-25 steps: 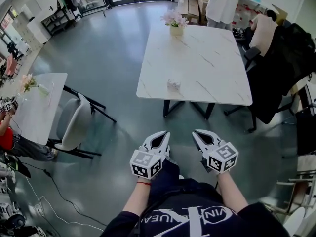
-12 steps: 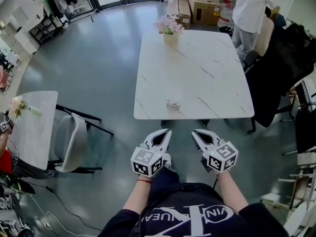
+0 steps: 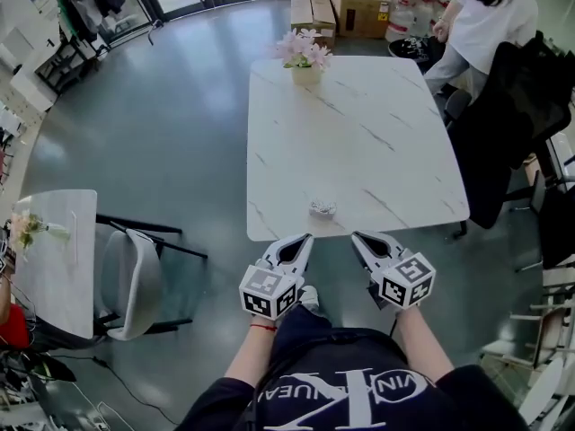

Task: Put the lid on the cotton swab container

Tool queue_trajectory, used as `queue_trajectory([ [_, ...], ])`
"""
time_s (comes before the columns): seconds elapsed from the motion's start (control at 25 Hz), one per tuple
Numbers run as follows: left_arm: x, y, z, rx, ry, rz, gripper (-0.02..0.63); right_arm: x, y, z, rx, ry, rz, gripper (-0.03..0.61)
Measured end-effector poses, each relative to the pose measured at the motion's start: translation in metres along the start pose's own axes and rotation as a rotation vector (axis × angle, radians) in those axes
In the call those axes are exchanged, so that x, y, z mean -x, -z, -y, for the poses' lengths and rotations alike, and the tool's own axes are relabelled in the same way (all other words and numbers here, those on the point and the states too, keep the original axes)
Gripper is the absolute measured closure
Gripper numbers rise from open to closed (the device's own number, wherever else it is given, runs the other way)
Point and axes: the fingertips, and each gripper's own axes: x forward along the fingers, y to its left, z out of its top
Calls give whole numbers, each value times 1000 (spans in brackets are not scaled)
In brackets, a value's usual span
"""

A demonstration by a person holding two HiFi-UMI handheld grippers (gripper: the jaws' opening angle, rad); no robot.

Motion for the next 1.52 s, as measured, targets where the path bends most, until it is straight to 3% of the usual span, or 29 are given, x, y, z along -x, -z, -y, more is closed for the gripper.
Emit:
queue_trajectory([
  [0.32, -12, 2, -23, -11, 69, -42, 609, -25, -7, 10, -25, 52, 9, 575],
  [0.8, -31, 21, -29, 36, 97, -87, 609, -45, 0, 22, -51, 51, -41, 575],
  [1.24, -67, 32, -38, -5, 76, -197, 609, -85, -31, 78, -66, -4, -58, 574],
  [1.52, -82, 41, -38, 48, 62, -233, 609, -109, -37, 107, -104, -54, -94, 574],
])
